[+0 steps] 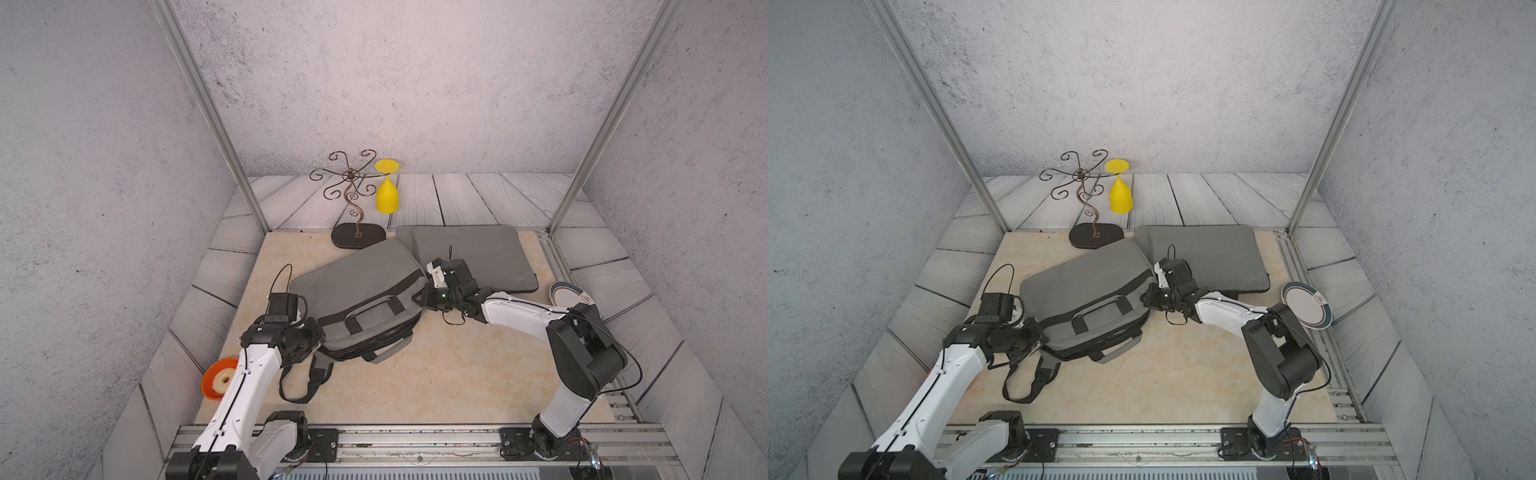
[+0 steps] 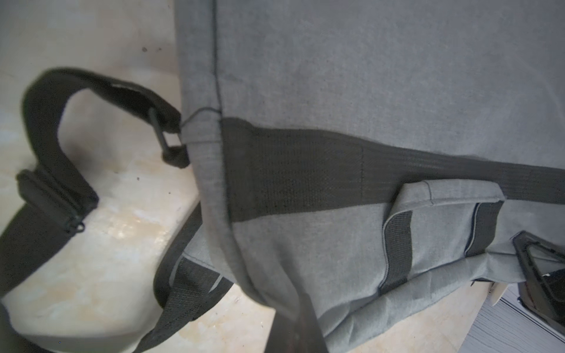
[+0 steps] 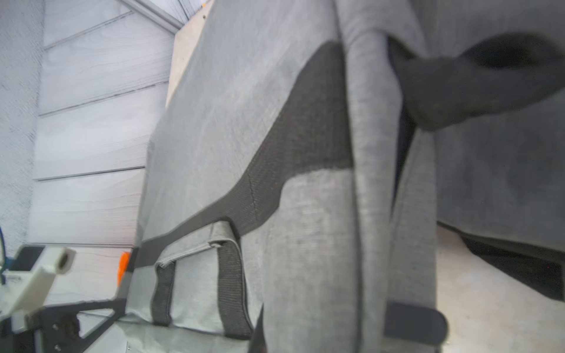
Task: Open the zippered laptop bag and take out the laptop
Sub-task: Adjust the zippered laptop bag at the center of the board.
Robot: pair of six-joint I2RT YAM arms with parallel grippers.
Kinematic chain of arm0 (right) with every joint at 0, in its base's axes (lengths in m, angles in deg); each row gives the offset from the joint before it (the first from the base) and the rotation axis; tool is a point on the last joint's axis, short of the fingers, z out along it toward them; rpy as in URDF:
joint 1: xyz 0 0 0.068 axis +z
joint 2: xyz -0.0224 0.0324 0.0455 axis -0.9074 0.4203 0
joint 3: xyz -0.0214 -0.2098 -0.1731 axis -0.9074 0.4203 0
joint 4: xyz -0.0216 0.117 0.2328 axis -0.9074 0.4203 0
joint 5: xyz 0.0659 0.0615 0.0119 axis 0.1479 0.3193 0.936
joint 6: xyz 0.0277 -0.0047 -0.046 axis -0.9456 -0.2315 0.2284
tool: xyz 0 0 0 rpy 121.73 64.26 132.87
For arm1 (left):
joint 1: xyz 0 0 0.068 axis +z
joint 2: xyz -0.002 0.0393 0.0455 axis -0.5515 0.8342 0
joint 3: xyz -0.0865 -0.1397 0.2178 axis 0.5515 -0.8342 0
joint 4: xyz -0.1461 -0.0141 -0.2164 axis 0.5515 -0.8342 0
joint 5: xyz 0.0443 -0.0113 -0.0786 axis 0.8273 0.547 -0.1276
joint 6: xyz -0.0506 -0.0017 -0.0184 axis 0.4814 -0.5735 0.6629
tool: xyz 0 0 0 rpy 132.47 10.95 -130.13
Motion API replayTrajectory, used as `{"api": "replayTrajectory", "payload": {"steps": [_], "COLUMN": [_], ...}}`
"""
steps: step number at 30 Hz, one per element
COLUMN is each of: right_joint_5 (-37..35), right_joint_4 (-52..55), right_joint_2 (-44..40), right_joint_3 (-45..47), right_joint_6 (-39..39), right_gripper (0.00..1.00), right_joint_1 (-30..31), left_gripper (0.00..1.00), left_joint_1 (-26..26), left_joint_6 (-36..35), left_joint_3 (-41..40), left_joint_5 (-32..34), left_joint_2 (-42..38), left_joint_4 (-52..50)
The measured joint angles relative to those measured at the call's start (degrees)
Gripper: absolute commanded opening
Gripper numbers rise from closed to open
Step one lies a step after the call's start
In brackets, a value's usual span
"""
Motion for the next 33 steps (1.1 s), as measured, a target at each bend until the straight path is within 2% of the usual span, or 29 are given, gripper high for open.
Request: {"api": "replayTrajectory", "payload": {"steps": [6,11,22,24,29,33], "right_joint_5": [0.5,1.7,3.0,3.0,3.0,3.0], "right_joint_4": [5.3,8.0,12.7,12.9,14.1,14.2], "right_joint_2": [3.0,8.6,22.8,24.9,29.4,31.7], "right_joint_3": [-7.1,-14.2,-32.9,-34.9,-39.8,-42.1], "right_joint_6": [4.5,7.7,14.2,14.8,16.3,17.4], "right_gripper": [0.01,0.00,0.00,0.01,0.03,0.12], "right_joint_1": [0.5,1.5,2.7,2.7,2.8,3.0], "left_gripper": [0.00,0.00,0.14,0.20,0.54,0.67], "left_joint_1": [-5.1,-6.3,-8.8,-9.2,-9.5,-9.6], "left_joint_6": [3.3,4.8,6.3,6.6,6.4,5.7], "left_joint_3": [-0.4,-0.4,-2.3,-2.8,-3.1,-3.2], "left_joint_5": [2.8,3.7,1.7,0.8,-1.2,-1.6], "left_joint_2": [-5.6,-8.5,-9.0,-8.9,-9.1,-10.3], "left_joint_4": [-4.2,-7.0,-6.1,-5.9,-4.9,-4.3]}}
